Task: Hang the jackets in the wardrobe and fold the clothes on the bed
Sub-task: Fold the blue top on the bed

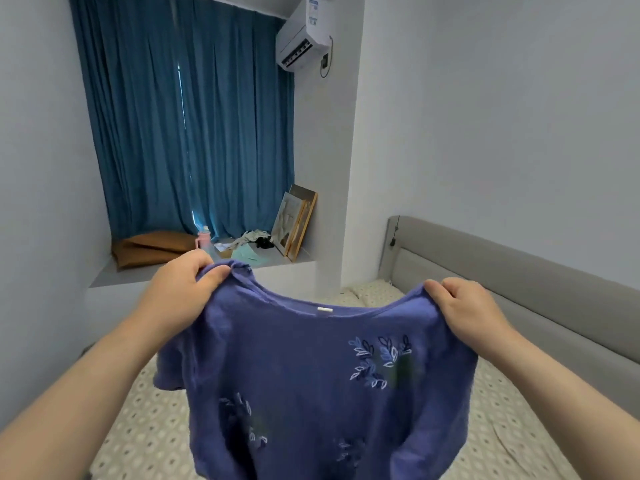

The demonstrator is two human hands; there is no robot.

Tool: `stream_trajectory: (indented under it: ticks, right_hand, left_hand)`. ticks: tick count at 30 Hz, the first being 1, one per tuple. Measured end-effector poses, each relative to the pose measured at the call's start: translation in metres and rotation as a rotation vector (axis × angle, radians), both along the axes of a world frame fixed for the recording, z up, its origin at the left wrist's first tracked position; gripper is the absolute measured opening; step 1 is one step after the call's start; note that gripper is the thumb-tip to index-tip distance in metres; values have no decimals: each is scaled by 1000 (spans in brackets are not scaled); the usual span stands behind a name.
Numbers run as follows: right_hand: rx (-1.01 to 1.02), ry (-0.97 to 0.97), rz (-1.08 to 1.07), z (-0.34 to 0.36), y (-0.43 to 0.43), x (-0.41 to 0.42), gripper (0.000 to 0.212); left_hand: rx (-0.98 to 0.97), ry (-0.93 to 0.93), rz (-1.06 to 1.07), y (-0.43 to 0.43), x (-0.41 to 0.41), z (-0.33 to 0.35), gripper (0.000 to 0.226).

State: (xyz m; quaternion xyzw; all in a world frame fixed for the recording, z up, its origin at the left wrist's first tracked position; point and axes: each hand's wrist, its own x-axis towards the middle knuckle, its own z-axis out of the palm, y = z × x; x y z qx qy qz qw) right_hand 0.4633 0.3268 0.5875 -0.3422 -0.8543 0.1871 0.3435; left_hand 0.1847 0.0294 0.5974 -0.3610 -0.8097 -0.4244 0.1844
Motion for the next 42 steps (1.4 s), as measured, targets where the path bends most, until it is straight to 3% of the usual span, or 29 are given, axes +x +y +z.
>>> stream_trajectory:
  ticks: [10, 14, 18, 24, 32, 38, 42]
  right_hand:
    - [90, -70, 186, -1, 82, 48, 27]
    - [136, -116, 230, 4, 112, 69, 32]
    - [137, -141, 270, 9, 136, 88, 56]
    - [67, -26, 379, 14, 161, 87, 41]
    - [92, 58, 477, 9, 184, 21, 36]
    - [33, 58, 601, -7, 196, -80, 27]
    - [-23, 39, 716, -30, 179, -149, 31]
  left_hand:
    - [19, 11, 31, 56, 67, -2, 24]
    - [65, 37, 99, 75, 104, 0, 24]
    - [83, 70, 146, 84, 138, -2, 19]
    - [101, 71, 211, 97, 158, -5, 18]
    - [188, 54, 316, 113, 117, -25, 20]
    - [281, -41, 454, 109, 67, -69, 23]
    - [298, -91, 561, 86, 51, -87, 22]
